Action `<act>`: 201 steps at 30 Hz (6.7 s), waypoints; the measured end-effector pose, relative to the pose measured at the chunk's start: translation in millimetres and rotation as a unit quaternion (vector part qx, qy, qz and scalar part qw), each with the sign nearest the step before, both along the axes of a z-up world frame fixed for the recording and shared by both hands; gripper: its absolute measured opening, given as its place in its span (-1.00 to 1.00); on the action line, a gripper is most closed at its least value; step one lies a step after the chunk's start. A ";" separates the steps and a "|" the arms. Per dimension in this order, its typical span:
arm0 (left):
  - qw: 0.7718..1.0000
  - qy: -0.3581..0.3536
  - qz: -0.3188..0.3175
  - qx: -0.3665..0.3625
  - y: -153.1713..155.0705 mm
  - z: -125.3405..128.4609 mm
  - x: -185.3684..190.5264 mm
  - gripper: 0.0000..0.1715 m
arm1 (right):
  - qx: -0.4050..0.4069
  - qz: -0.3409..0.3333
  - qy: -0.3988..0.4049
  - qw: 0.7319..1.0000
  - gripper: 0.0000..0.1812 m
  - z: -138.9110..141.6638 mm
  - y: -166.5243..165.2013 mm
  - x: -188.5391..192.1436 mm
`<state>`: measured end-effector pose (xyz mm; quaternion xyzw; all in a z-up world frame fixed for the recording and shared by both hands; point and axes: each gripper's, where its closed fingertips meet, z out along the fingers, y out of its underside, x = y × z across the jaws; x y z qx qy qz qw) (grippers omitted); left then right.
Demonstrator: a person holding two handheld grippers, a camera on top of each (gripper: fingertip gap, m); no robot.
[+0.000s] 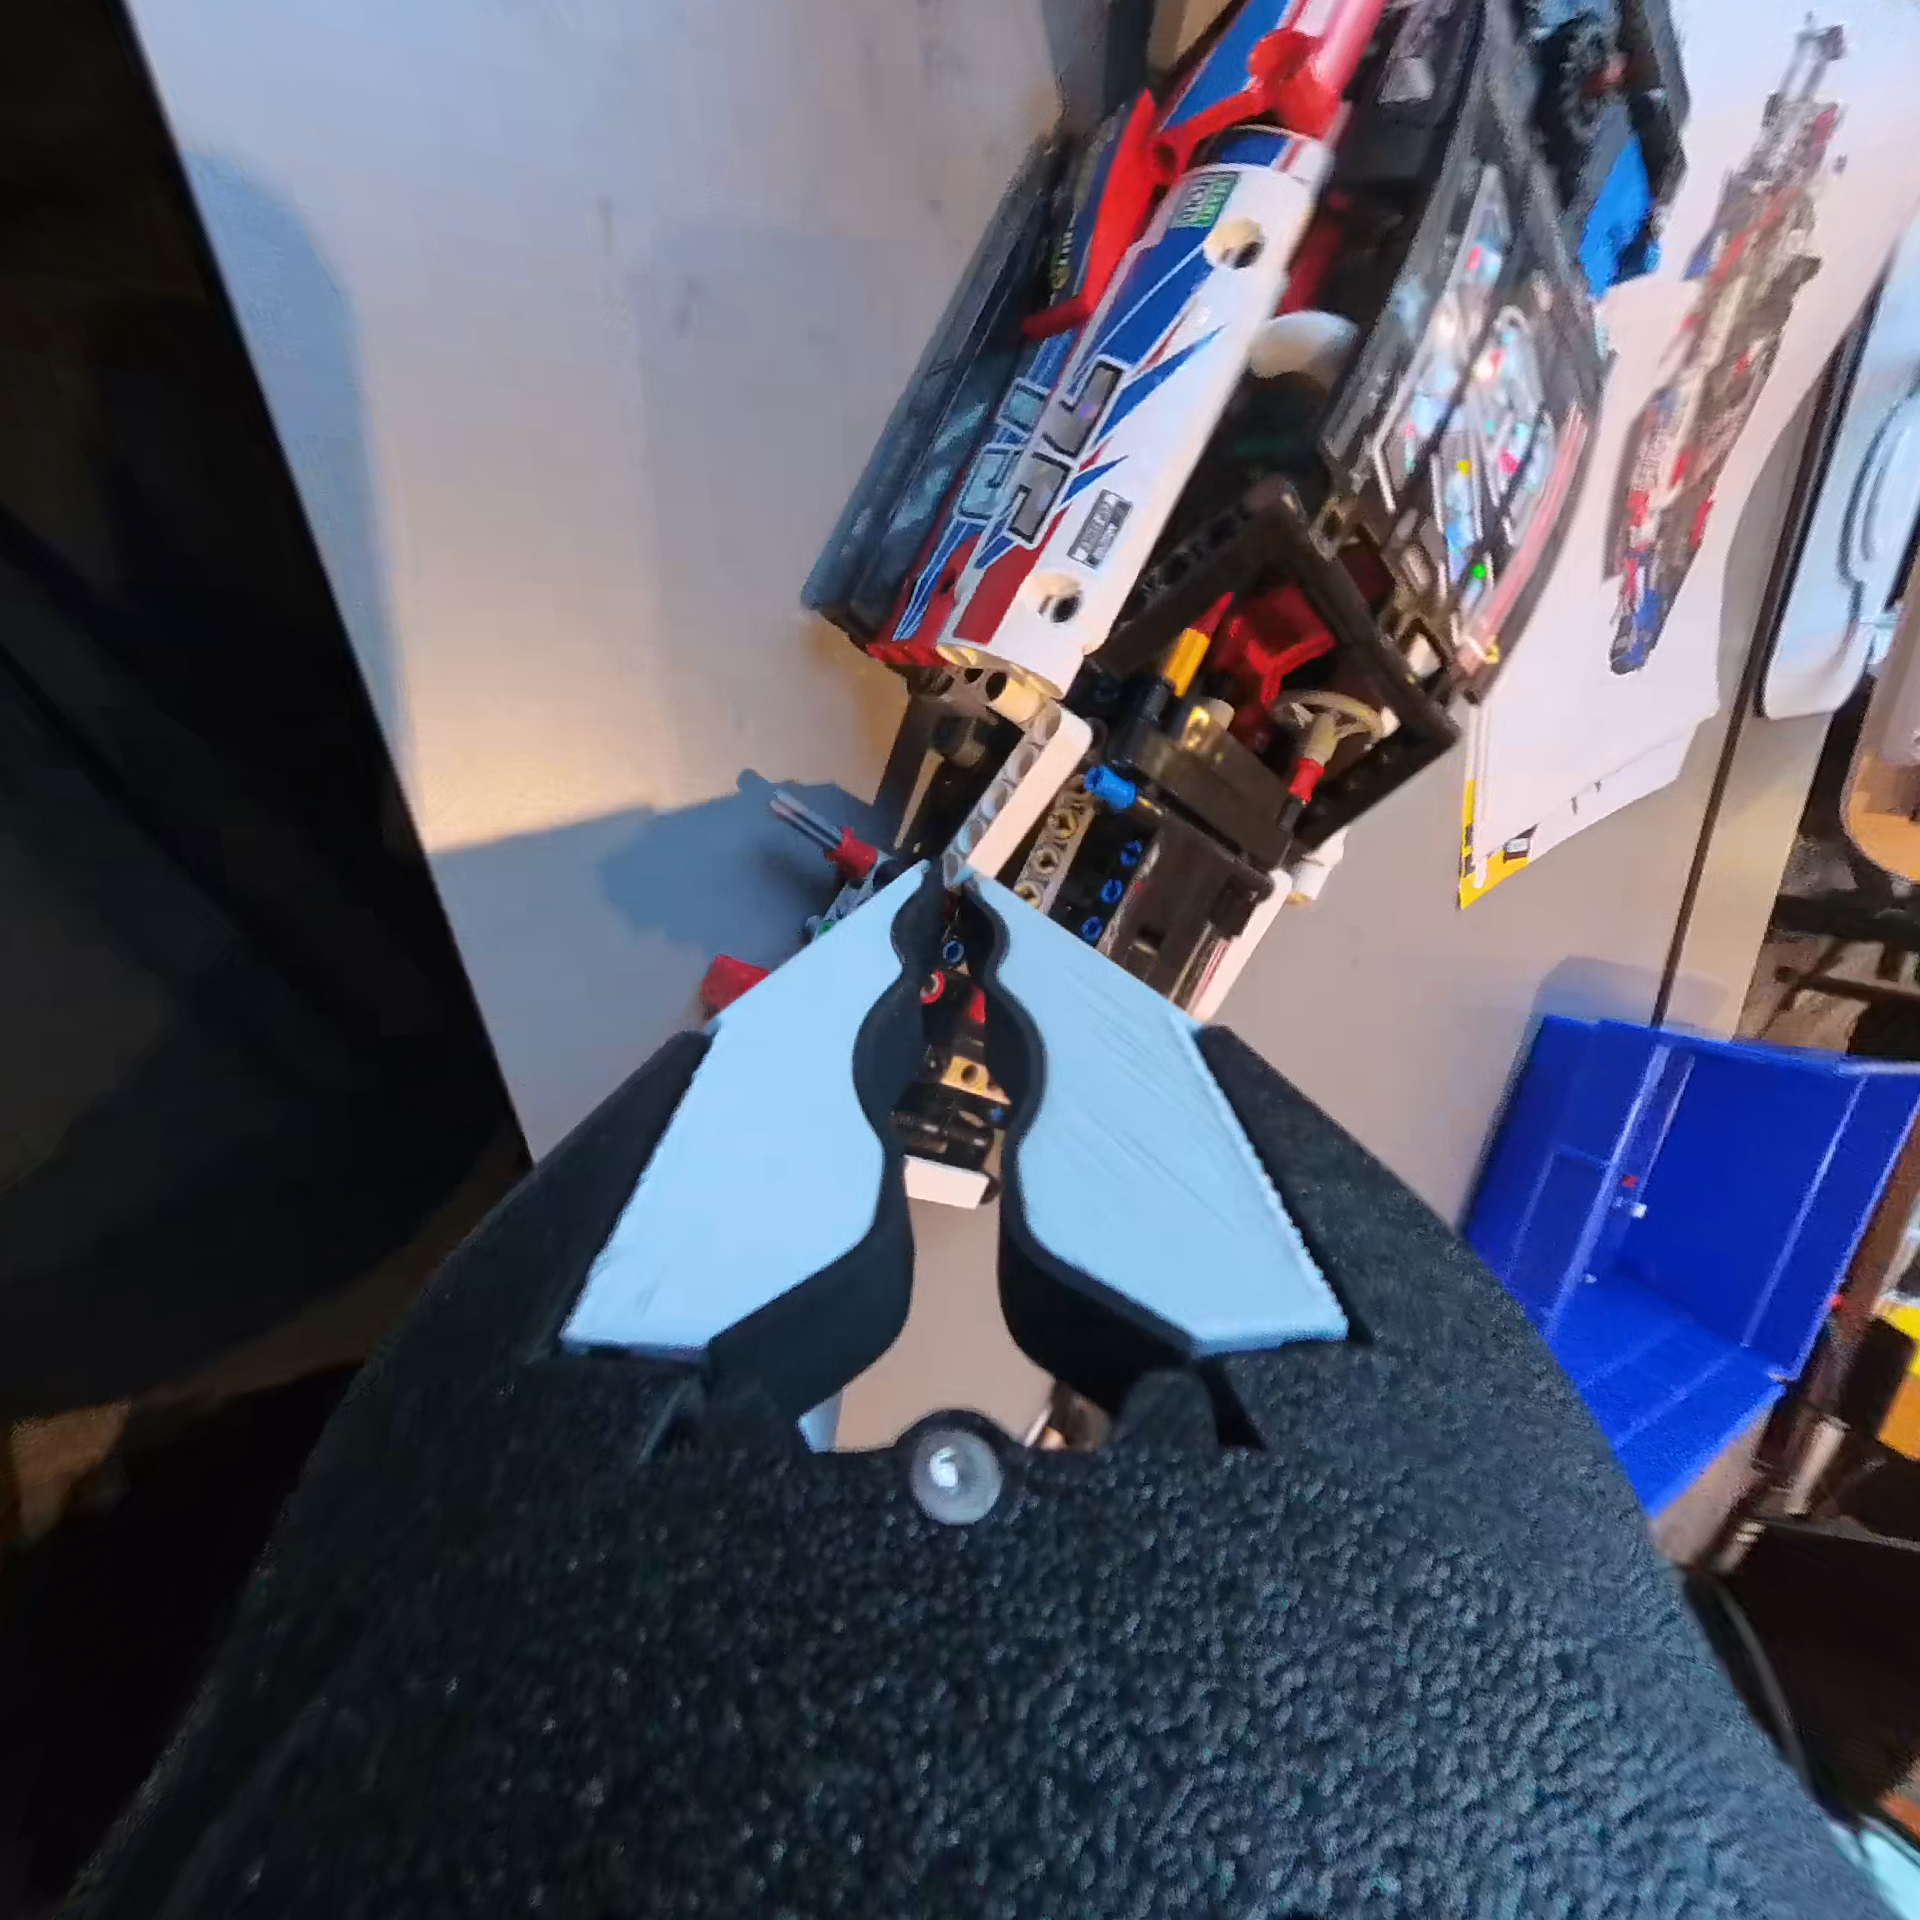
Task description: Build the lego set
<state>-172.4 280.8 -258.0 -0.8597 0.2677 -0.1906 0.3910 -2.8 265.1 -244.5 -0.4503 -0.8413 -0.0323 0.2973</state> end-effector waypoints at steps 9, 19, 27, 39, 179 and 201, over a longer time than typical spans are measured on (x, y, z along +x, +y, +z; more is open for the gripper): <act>1.000 -0.024 -0.003 -0.006 -0.1 3.1 0.2 0.24 | -0.072 -0.078 0.180 0.978 -0.87 12.8 -2.8 15.0; 0.999 -0.039 -0.006 -0.010 -0.6 4.7 0.4 0.21 | -0.127 -0.277 0.350 0.886 -0.85 39.8 71.3 96.5; 0.999 -0.047 0.016 0.017 -2.2 13.4 -8.9 0.18 | -0.176 -0.385 0.349 0.836 -0.74 5.7 119.0 159.1; 0.995 -0.098 0.007 0.022 -6.9 23.9 -14.4 0.05 | -0.196 -0.296 0.288 0.889 -0.62 -3.3 130.3 124.0; 0.986 -0.013 -0.048 0.156 -49.9 38.9 149.8 -0.66 | -0.244 -0.139 0.297 0.913 -0.85 27.2 13.1 51.2; 0.871 0.301 -0.233 0.310 -37.2 32.3 196.2 -0.85 | -0.226 -0.038 0.290 0.929 -0.85 18.8 -31.3 32.4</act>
